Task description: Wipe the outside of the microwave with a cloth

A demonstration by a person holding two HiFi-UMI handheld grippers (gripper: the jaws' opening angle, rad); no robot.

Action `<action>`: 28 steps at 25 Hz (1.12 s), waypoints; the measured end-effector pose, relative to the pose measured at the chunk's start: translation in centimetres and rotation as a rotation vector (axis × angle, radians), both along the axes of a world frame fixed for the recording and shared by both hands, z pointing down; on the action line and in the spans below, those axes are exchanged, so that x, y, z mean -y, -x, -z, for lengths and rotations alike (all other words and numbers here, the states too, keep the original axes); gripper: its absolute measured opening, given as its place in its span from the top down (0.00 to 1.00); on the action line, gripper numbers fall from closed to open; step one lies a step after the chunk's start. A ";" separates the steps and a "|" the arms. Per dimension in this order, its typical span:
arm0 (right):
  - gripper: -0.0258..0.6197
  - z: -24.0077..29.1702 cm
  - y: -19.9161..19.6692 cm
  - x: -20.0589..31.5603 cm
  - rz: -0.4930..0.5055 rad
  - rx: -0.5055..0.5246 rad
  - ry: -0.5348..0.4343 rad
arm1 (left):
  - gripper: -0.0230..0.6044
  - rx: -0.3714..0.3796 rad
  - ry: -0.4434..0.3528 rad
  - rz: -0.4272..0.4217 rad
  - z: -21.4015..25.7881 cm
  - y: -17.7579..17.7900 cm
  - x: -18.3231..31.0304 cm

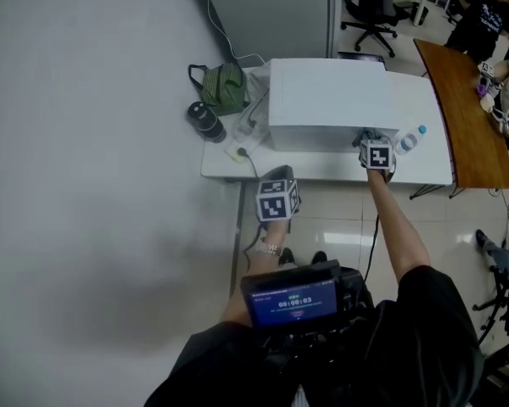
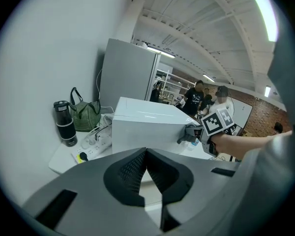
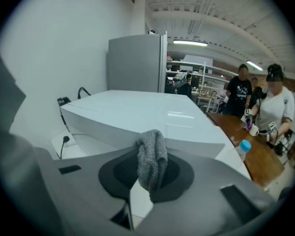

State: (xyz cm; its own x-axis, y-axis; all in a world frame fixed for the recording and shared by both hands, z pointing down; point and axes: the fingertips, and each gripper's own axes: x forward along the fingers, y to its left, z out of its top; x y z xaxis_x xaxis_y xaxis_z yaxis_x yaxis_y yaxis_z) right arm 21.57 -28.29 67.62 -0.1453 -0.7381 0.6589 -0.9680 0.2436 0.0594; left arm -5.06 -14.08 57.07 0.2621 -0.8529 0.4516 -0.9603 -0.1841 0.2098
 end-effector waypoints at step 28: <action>0.90 -6.5 32.1 -0.9 0.483 0.089 0.080 | 0.96 -0.006 0.077 0.311 -1.9 14.6 -6.1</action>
